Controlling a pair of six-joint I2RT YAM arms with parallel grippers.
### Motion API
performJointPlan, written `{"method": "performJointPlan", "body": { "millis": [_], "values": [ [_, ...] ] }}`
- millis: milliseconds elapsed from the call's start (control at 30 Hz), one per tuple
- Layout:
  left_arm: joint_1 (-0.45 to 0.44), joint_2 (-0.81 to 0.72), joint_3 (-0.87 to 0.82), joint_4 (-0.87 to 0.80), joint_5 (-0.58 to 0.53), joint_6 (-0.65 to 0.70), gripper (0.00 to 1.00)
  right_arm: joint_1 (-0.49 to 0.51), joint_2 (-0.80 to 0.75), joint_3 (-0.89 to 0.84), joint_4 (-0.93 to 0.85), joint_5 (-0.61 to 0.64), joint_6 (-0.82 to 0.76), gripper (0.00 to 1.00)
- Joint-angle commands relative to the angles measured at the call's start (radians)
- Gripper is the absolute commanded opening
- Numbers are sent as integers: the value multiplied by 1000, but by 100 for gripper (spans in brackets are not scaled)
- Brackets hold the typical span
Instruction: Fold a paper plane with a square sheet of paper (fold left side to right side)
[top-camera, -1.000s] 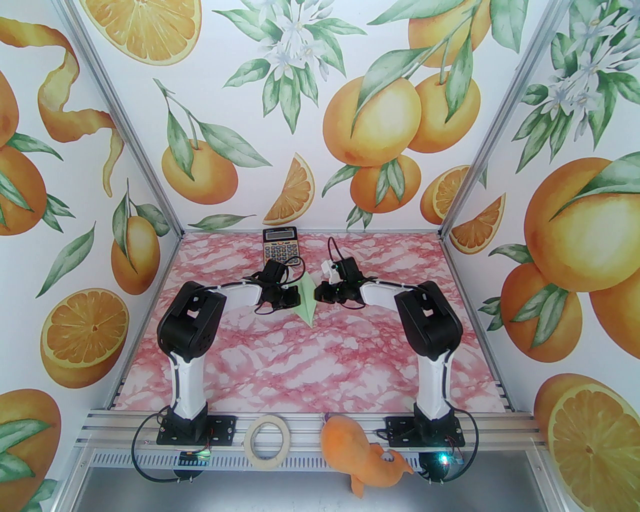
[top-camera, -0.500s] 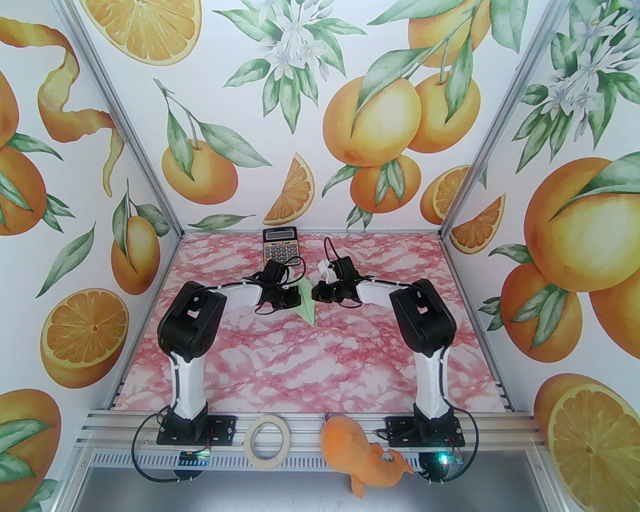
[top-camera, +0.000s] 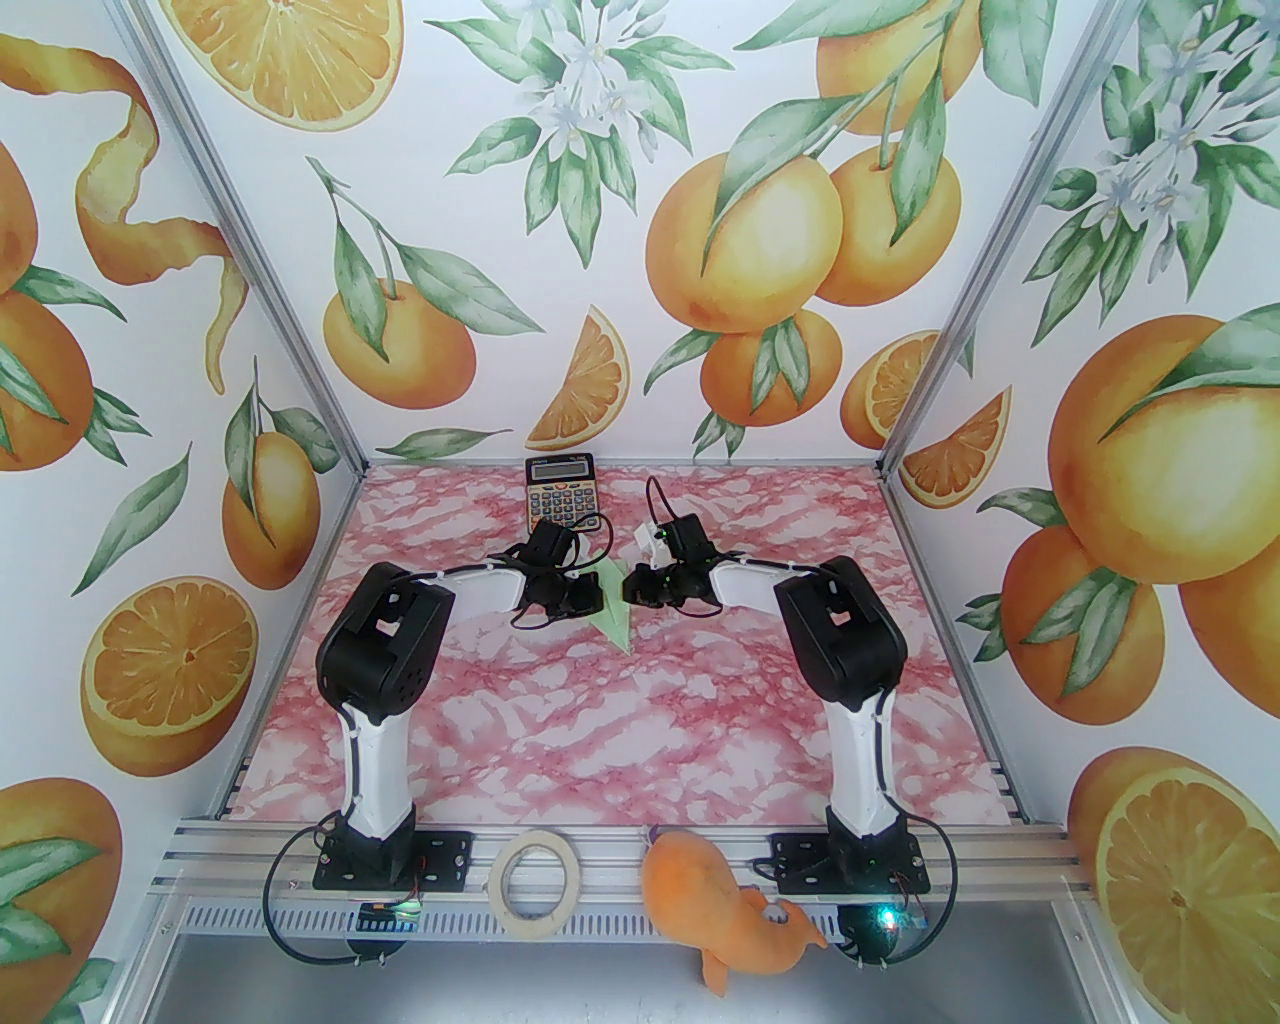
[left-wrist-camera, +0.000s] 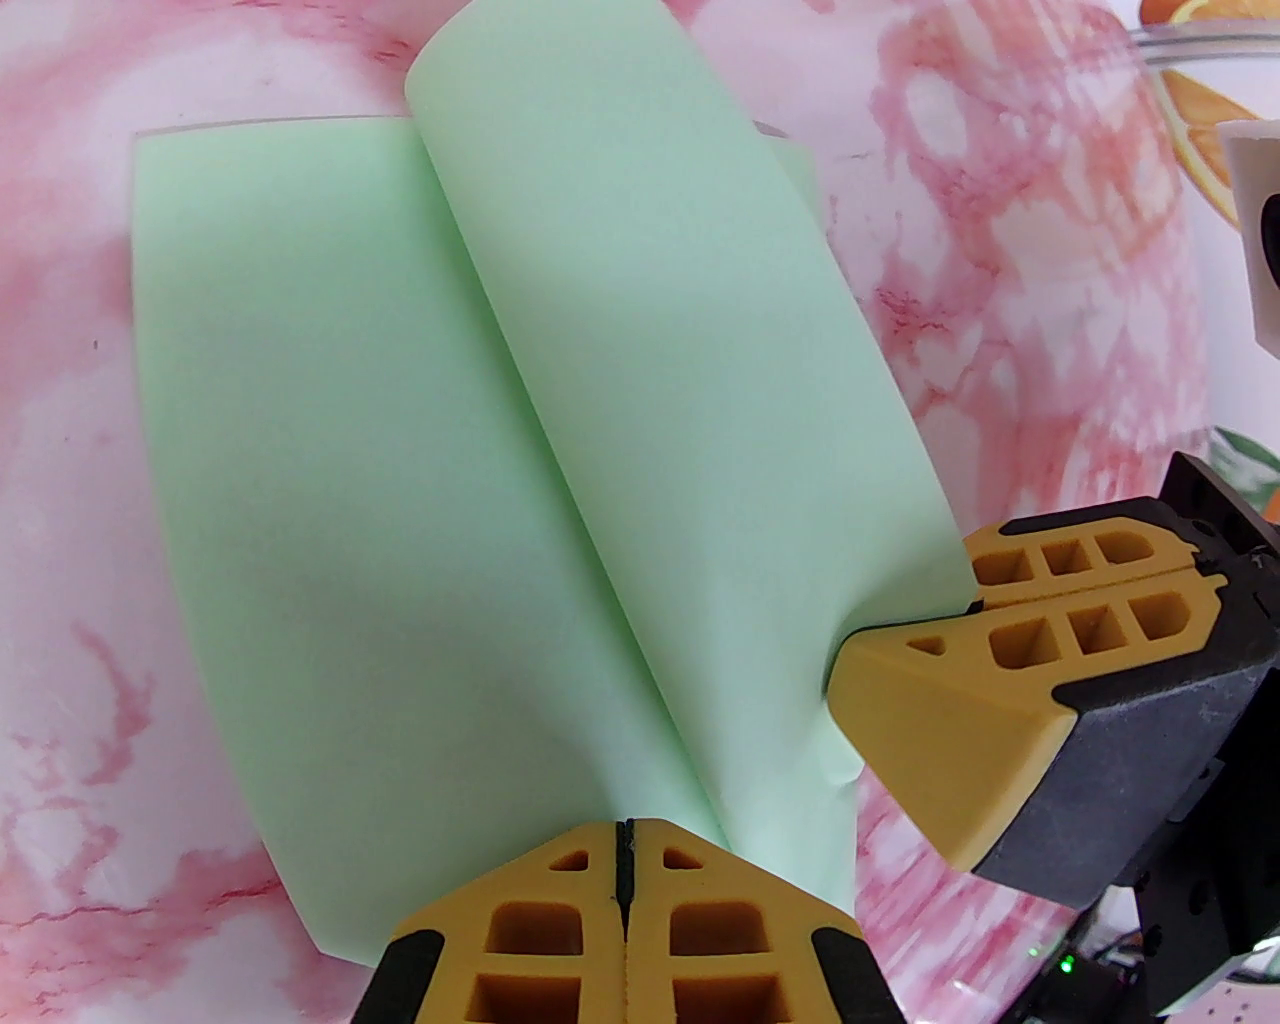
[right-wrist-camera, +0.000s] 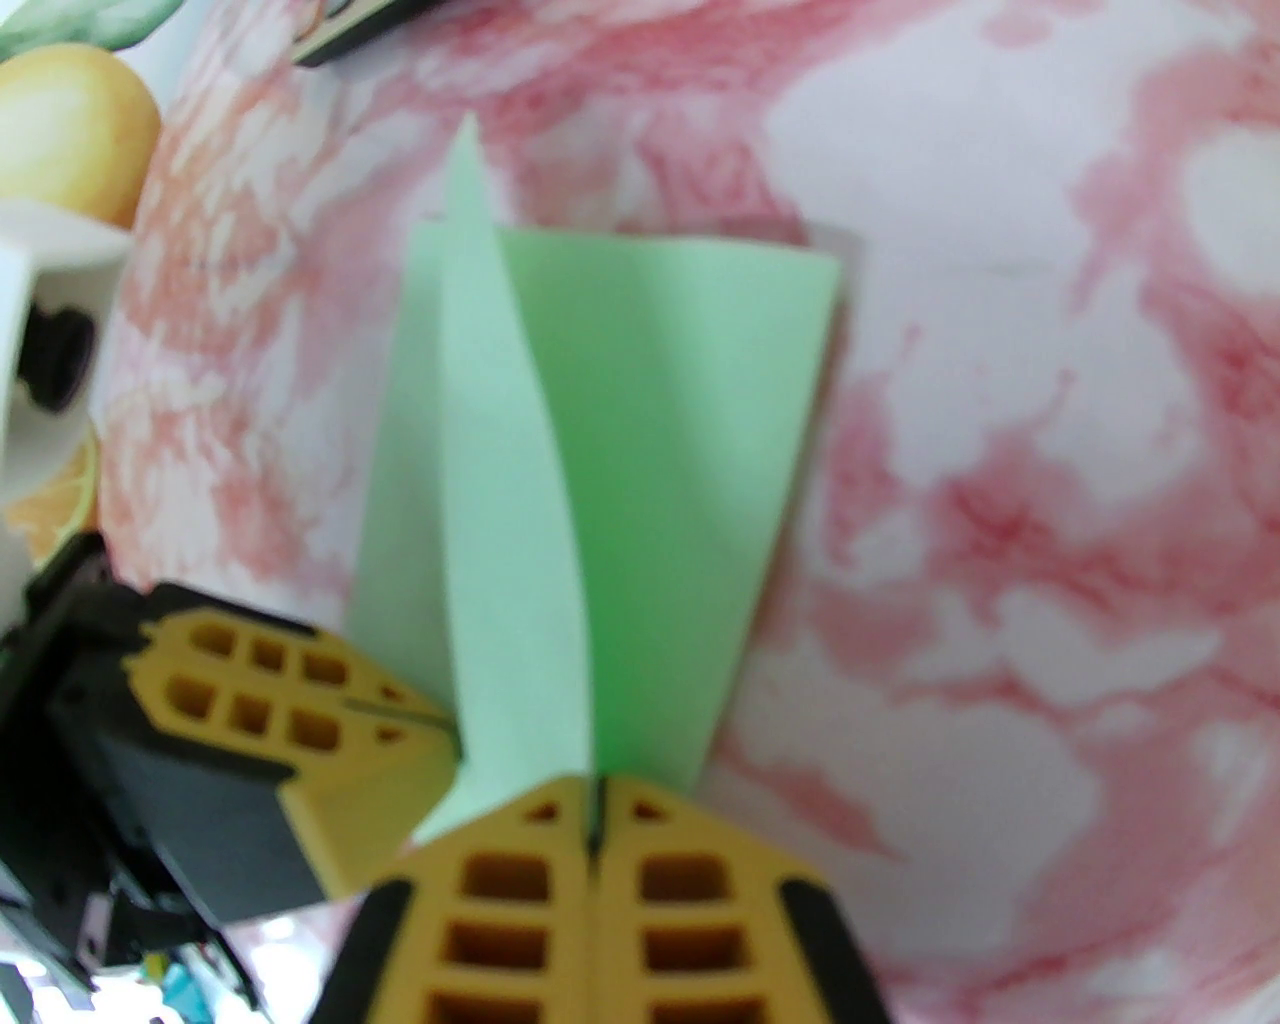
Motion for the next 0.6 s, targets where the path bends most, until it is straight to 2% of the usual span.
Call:
{"method": "performJointPlan", "body": {
  "millis": [0, 567],
  "values": [
    [-15, 42, 7, -52, 1, 13, 1, 11, 14, 23, 9, -19, -17, 1],
    [-14, 32, 11, -61, -7, 19, 2, 7, 34, 12, -21, 28, -27, 1]
  ]
}}
